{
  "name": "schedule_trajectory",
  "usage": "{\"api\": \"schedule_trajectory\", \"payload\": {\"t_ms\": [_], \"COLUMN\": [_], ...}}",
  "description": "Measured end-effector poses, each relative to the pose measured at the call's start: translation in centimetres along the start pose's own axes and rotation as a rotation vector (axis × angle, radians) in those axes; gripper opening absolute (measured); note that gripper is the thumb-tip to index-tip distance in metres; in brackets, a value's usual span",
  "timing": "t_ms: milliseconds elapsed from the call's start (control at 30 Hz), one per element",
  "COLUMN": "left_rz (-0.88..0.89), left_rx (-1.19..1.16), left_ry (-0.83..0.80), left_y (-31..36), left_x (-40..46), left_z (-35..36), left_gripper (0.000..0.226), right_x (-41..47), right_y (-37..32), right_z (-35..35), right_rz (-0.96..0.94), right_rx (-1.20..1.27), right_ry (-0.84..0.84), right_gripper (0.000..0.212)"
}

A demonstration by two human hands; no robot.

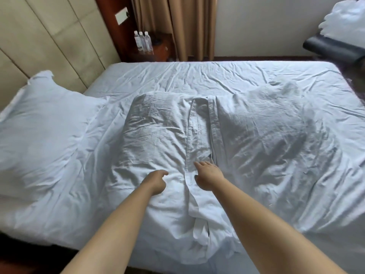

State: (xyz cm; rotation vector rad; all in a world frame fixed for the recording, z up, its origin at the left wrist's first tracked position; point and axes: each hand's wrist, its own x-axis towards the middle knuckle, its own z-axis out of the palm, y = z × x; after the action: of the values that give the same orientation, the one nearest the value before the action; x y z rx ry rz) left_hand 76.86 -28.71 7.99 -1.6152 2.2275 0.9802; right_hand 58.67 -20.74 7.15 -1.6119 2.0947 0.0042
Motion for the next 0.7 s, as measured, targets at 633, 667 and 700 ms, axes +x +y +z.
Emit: {"api": "schedule_trajectory", "payload": {"t_ms": [633,667,700], "left_rz": [0.014,0.014,0.011], "left_rx": [-0.035,-0.03,-0.028], "left_ry": [0.047,0.042,0.033], "left_y": [-15.2,-16.2,-17.1], "left_x": [7.1,7.9,8.7], "left_z": [-14.0,-14.5,-14.8], "left_gripper": [0.05,0.05,0.05], "right_x": [9.7,10.5,11.2], "right_y": [-16.7,-17.4,-18.1], "right_z": [-1.5,-1.0,-0.3], "right_rz": [0.044,0.046,0.052], "right_rx": [-0.081,-0.07,-0.06], "right_ry": [-0.003,-0.012,-0.022], "right_gripper": [0.051,0.052,0.052]}}
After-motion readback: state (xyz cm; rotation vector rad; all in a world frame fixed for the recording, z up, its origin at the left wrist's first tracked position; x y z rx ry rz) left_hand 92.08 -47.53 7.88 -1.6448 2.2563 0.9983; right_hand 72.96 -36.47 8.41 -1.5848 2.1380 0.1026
